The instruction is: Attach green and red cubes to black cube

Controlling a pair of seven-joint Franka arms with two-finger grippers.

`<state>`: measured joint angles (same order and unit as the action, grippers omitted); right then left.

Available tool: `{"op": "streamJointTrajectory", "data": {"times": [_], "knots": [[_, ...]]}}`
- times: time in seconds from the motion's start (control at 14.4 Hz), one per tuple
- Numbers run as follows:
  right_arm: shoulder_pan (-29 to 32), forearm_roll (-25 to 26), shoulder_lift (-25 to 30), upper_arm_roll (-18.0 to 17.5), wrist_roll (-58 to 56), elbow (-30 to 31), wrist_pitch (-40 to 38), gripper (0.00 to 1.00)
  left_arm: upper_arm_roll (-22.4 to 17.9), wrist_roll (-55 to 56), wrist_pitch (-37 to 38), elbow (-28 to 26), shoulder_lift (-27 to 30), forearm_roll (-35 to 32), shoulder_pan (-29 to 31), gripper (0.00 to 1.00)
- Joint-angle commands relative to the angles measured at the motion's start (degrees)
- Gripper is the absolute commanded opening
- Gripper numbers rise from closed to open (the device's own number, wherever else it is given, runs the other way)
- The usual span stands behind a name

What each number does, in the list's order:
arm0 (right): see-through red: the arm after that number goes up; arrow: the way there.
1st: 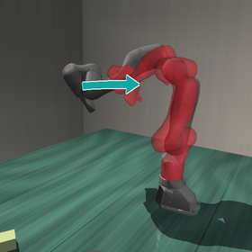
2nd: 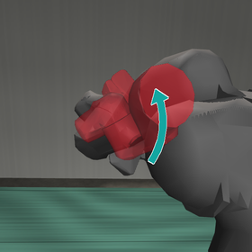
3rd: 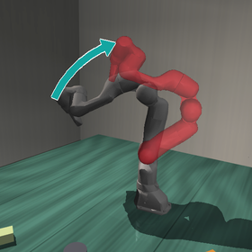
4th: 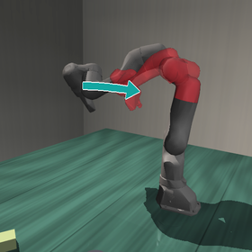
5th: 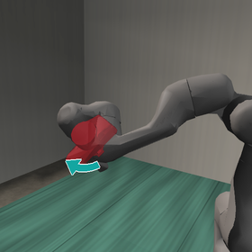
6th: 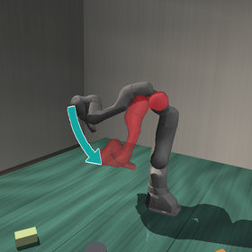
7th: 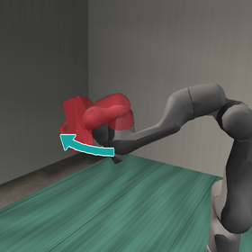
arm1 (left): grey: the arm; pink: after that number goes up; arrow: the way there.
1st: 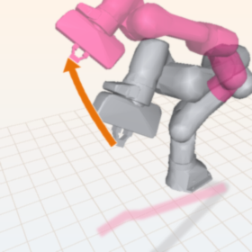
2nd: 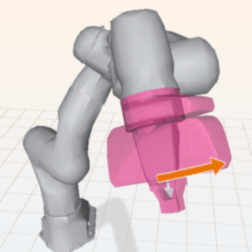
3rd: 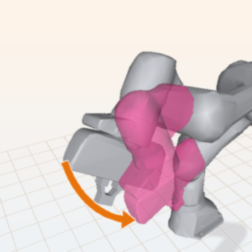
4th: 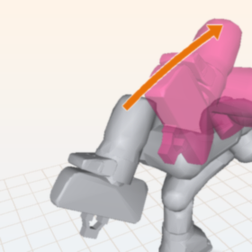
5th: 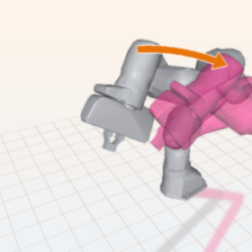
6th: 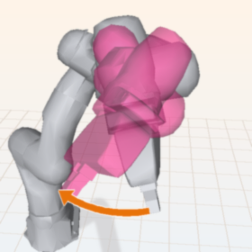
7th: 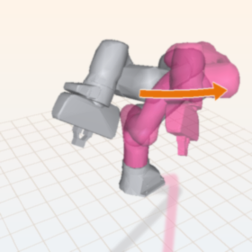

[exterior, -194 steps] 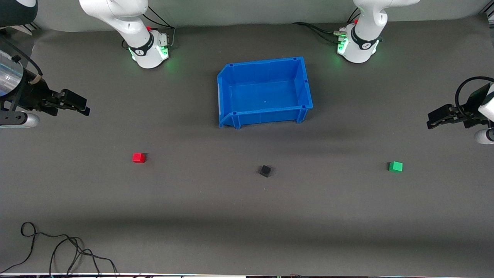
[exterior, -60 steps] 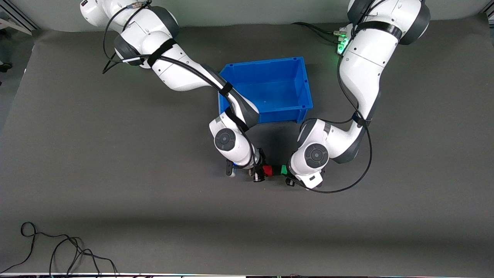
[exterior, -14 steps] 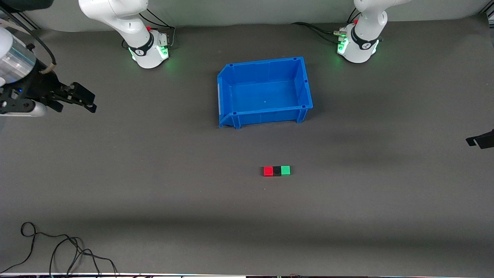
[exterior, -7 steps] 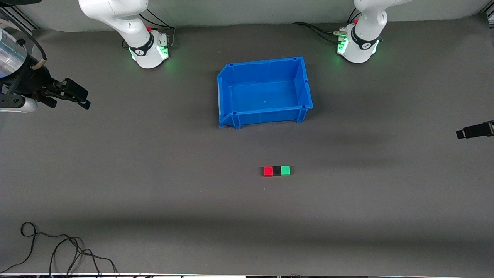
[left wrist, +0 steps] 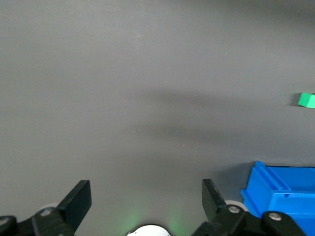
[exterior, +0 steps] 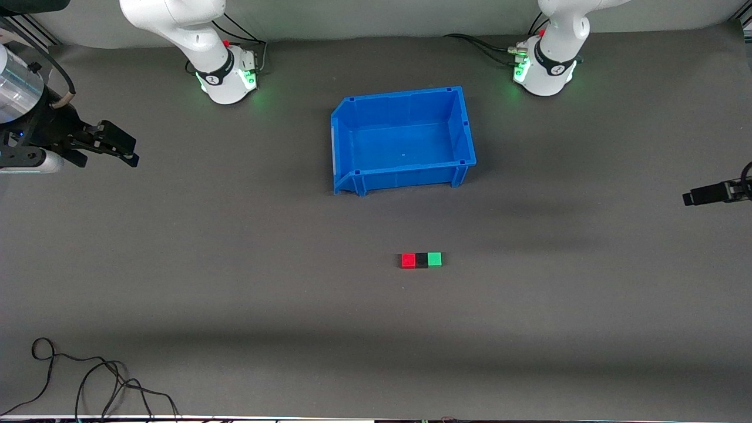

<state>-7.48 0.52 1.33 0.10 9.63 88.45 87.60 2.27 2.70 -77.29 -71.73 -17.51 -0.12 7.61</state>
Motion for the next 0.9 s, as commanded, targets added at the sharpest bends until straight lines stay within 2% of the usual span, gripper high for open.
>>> {"op": "streamJointTrajectory", "data": {"times": [0.0,0.21,0.35,0.42,0.49,0.55,0.83], "knots": [[1.1,0.7,0.8,-0.7,-2.0,0.9,0.7,1.00,-9.4,-1.2,-3.5,-7.1,5.3,-1.1,-10.0,1.00],[0.8,0.8,0.9,-0.8,-1.4,1.1,0.7,1.00,-9.8,-5.7,-11.7,-20.4,13.1,-3.8,-11.8,1.00],[0.4,0.8,1.0,-0.8,-1.3,1.5,0.7,1.00,-9.7,-9.0,-14.1,-24.0,15.1,-3.6,-10.5,1.00],[0.4,0.8,1.0,-0.8,-1.3,1.6,0.7,1.00,-8.0,-10.3,-14.1,-24.2,15.4,-3.4,-8.4,1.00],[0.4,0.8,1.0,-0.8,-1.3,1.6,0.7,1.00,-4.4,-10.8,-14.1,-24.5,15.9,-2.7,-5.1,1.00],[0.5,0.8,1.1,-0.8,-1.3,1.5,0.7,1.00,-2.9,-10.7,-14.2,-24.6,16.7,-2.3,-4.4,1.00],[0.4,1.1,1.5,-0.6,-1.3,-0.2,1.0,1.00,-2.0,-10.1,-14.6,-21.9,17.5,-2.2,-5.8,1.00]]}}
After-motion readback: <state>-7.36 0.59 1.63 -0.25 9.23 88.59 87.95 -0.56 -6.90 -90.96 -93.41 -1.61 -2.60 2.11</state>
